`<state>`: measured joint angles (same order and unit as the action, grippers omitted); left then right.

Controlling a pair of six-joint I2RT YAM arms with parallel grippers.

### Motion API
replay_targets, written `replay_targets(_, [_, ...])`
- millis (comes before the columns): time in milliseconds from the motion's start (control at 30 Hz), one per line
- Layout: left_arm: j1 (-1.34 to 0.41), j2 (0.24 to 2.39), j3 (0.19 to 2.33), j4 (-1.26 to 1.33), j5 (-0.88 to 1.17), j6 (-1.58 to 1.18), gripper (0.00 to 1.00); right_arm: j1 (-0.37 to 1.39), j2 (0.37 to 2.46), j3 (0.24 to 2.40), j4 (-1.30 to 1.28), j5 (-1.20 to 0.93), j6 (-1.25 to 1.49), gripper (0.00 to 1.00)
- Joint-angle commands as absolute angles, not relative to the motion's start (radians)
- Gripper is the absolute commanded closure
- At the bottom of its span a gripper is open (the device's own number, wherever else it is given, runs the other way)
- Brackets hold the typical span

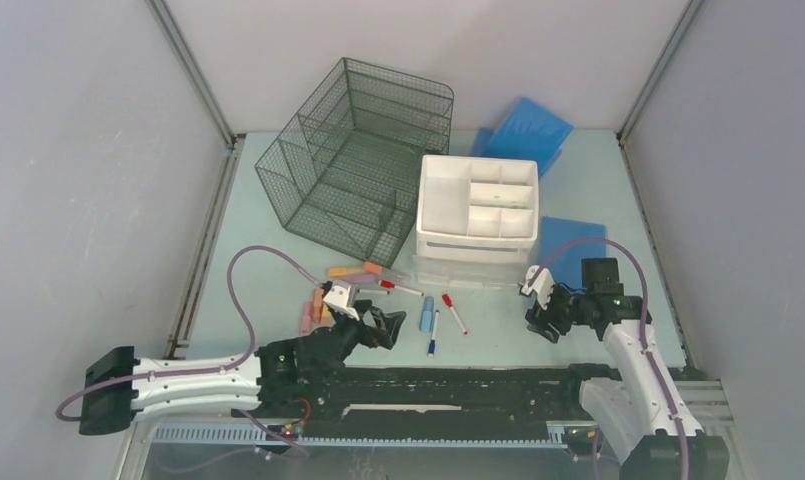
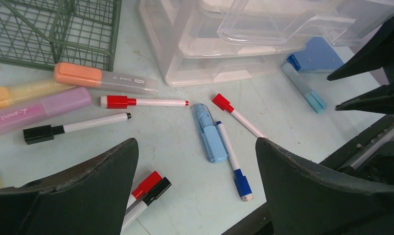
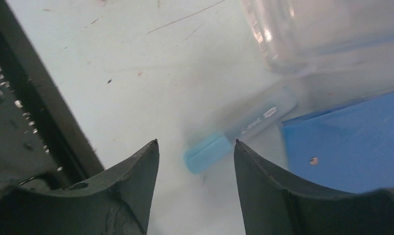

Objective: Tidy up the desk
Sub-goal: Pick up the stationery from the center of the board.

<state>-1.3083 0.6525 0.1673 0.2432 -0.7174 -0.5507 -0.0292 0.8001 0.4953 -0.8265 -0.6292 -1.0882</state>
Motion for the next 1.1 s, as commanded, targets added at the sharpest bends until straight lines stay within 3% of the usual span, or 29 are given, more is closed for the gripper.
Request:
replay_targets(0, [-1.297,0.691,0.153,0.362,-0.716,-0.618,0.04,0.04,0.809,0.458,-0.653,-0.519,-0.991,0.35])
replay_targets(267, [-1.269,0.868,0.176,0.434,-0.626,-0.761,0.17,0.047,0.794,0.473,-0.775,-0.574,-1.124,0.32])
replay_targets(567, [-1.27,1.228,0.478,0.12,-0.582,-0.882,0.29,-0.03,0.763,0.568,-0.965,-0.626,-1.203,0.31])
replay_targets(733, [-1.278,1.358,0.581,0.043,-0.578,-0.898,0.31,-0.098,0.697,0.586,-1.024,-0.659,-1.247,0.3])
replay_targets(867, [-1.283,1.48,0.698,-0.133,-0.625,-0.927,0.41,-0.142,0.656,0.586,-1.044,-0.684,-1.275,0.3])
replay_targets(1067, [-1.288,1.56,0.767,-0.193,-0.656,-0.936,0.44,-0.187,0.643,0.586,-1.072,-0.712,-1.308,0.29])
